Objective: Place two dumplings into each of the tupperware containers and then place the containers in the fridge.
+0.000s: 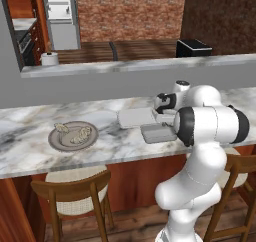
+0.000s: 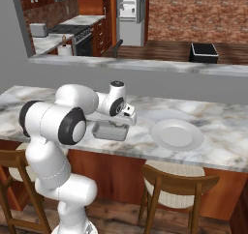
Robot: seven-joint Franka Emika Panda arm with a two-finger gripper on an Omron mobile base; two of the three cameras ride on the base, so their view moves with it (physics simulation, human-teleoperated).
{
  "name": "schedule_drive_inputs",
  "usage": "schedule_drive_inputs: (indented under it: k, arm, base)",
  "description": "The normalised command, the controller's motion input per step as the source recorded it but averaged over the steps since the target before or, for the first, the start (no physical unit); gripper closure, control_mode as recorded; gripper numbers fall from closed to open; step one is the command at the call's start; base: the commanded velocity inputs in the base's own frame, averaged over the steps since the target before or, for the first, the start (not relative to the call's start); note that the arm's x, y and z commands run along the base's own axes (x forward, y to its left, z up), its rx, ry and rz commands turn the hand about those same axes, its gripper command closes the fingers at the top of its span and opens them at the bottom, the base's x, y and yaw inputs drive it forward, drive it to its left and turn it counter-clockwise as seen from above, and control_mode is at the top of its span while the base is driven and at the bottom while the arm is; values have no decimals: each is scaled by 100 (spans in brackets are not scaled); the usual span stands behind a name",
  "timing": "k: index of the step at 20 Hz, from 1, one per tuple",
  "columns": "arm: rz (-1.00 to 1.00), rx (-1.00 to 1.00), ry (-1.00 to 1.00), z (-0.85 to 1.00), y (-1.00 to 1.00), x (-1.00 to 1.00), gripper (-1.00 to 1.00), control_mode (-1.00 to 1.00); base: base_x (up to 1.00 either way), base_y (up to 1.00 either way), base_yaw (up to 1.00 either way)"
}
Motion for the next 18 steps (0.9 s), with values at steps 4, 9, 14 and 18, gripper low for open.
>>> schedule_drive_inputs:
  k: [4,9,14,18]
  arm:
    - [0,0,2,-13,2,11,100,-100]
    - [0,0,0,-7,21,3,100,-100]
    - [0,0,2,0,7,0,100,-100]
    - [1,0,1,-1,0,-1,-100,-100]
  base:
    - [0,0,0]
    - [0,0,0]
    - [0,0,0]
    - [0,0,0]
